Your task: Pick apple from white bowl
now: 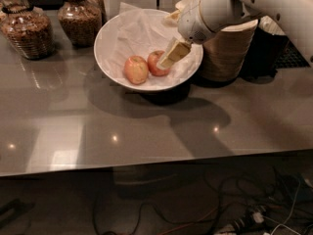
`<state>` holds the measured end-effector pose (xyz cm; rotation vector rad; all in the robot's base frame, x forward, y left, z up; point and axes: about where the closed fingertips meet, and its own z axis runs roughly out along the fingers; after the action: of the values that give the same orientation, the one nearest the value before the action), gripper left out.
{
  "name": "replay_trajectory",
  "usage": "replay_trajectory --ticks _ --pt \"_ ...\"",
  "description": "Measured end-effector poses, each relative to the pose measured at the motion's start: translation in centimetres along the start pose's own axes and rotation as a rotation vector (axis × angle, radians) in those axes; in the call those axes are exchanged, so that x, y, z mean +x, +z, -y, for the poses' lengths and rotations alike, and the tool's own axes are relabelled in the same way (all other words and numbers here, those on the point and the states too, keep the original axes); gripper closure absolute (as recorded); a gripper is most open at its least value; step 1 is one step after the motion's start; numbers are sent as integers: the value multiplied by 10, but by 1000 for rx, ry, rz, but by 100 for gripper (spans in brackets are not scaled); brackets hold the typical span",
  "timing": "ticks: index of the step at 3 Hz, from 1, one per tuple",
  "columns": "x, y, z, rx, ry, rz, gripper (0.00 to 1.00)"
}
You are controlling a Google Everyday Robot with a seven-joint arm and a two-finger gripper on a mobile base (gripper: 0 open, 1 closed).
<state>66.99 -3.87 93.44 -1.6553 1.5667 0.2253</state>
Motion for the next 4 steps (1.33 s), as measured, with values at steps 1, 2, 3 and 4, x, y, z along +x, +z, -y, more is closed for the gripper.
replay_trajectory --ticks 1,2,3,4 --pt "12 16 -3 -30 -8 -30 25" --pt "25 28 -6 -55 -5 -58 25" --pt "37 40 -6 -72 3 -79 35" --pt "49 64 1 -92 11 -90 24"
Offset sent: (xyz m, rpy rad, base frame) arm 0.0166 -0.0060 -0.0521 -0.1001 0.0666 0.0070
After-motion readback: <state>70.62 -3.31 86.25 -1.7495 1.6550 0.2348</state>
